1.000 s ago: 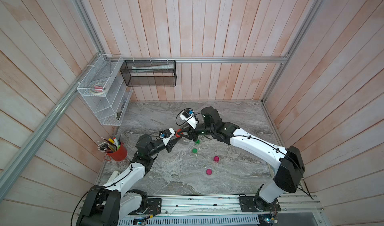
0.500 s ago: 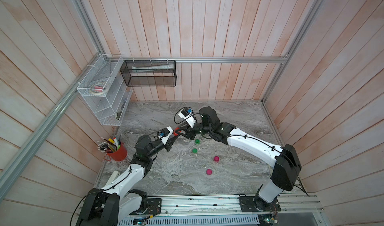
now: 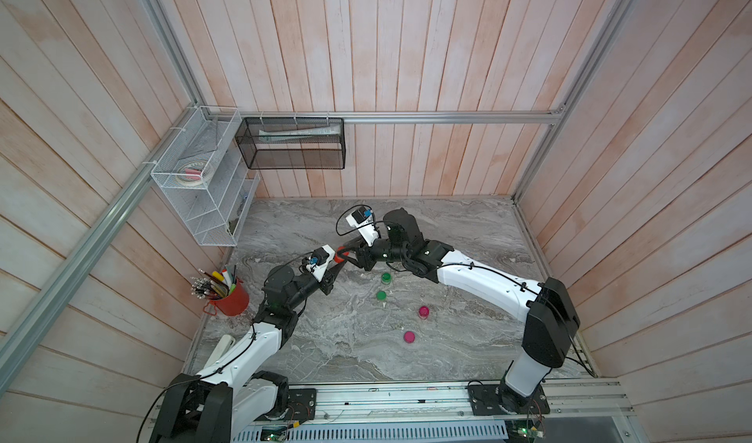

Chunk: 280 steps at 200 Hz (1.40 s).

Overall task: Close the paint jar lid
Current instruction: Close the lid on the paint jar.

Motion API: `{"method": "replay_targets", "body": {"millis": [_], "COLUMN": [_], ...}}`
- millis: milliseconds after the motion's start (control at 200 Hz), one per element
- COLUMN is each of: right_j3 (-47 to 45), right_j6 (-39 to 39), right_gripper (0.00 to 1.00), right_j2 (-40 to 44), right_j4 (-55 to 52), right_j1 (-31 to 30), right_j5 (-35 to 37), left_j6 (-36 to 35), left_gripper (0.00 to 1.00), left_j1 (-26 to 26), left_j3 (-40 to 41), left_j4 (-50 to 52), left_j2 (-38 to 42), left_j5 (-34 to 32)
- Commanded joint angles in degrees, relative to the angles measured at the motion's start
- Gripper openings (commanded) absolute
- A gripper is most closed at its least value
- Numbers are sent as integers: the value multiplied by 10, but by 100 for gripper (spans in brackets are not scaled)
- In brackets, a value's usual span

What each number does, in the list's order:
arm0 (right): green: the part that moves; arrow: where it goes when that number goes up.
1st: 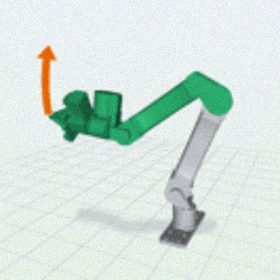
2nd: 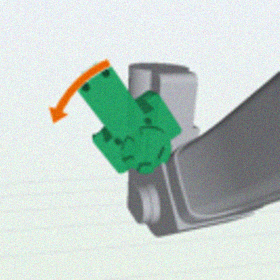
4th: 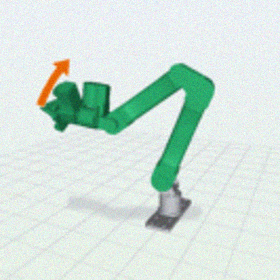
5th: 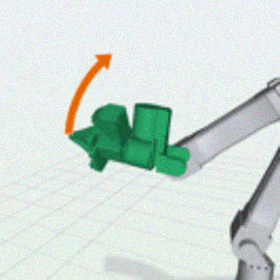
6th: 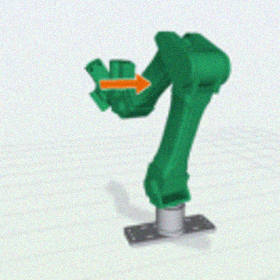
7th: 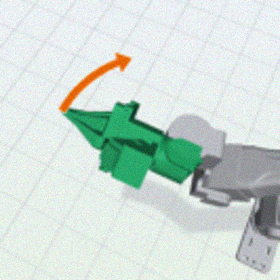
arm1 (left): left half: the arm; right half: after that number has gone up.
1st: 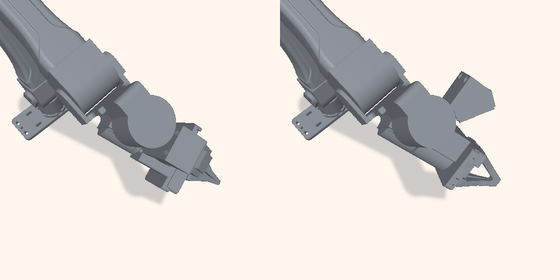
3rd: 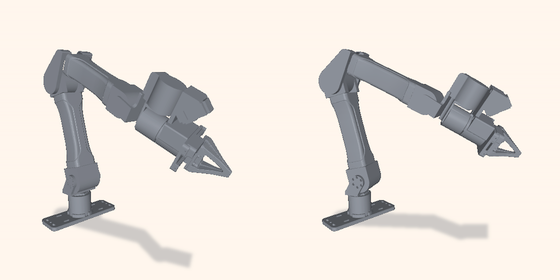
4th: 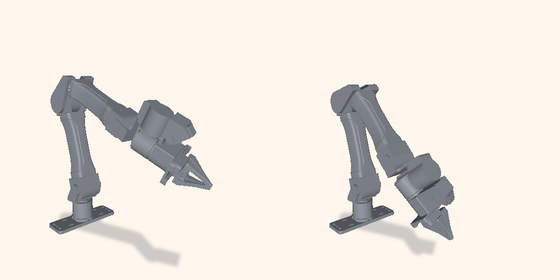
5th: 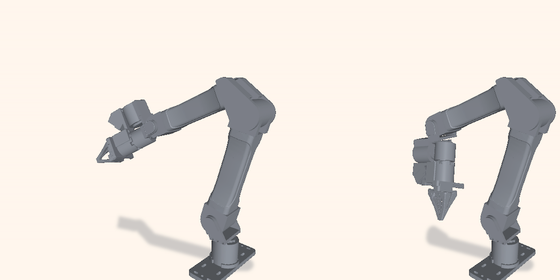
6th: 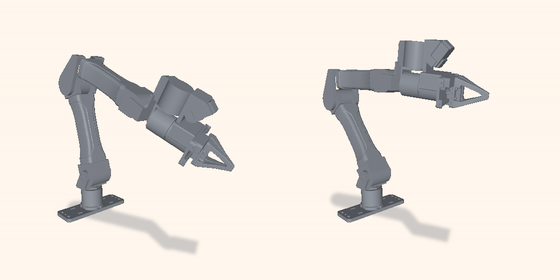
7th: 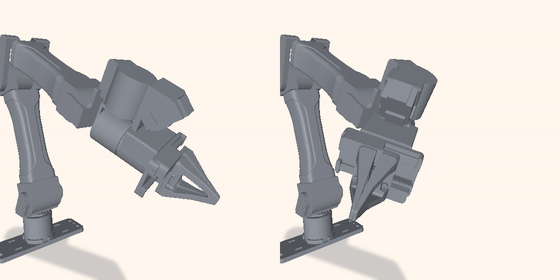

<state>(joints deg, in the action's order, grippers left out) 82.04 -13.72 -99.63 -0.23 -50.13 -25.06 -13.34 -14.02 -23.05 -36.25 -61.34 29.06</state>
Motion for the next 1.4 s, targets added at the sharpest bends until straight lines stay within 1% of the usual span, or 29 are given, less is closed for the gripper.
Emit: {"method": "replay_targets", "body": {"millis": [0, 110, 430, 570, 745, 1220, 1395], "right_j3": [-20, -6, 12, 14, 2, -42, -75], "right_j6": [-58, -79, -129, -143, -147, -134, -112], "right_gripper": [32, 32, 32, 32, 35, 59, 67], "right_j2": [-50, -64, -81, -87, -78, -34, 0], "right_j4": [-77, -76, -90, -90, -69, -46, -25], "right_j1": [-25, -38, -50, -50, -50, -49, -48], "right_j5": [1, 18, 103, 111, 112, 144, 151], "left_j6": [-4, -11, -8, -5, -5, 10, 9], "left_gripper": [28, 28, 28, 28, 28, 28, 28], "left_j1": [-10, -10, -11, -12, -12, -12, -13], "left_j3": [-16, -17, -6, -4, -4, -6, -11], "left_j4": [-130, -117, -129, -135, -130, -118, -106], "left_j2": [43, 52, 52, 51, 50, 37, 28], "left_j5": [-36, -71, -107, -118, -121, -110, -105]}}
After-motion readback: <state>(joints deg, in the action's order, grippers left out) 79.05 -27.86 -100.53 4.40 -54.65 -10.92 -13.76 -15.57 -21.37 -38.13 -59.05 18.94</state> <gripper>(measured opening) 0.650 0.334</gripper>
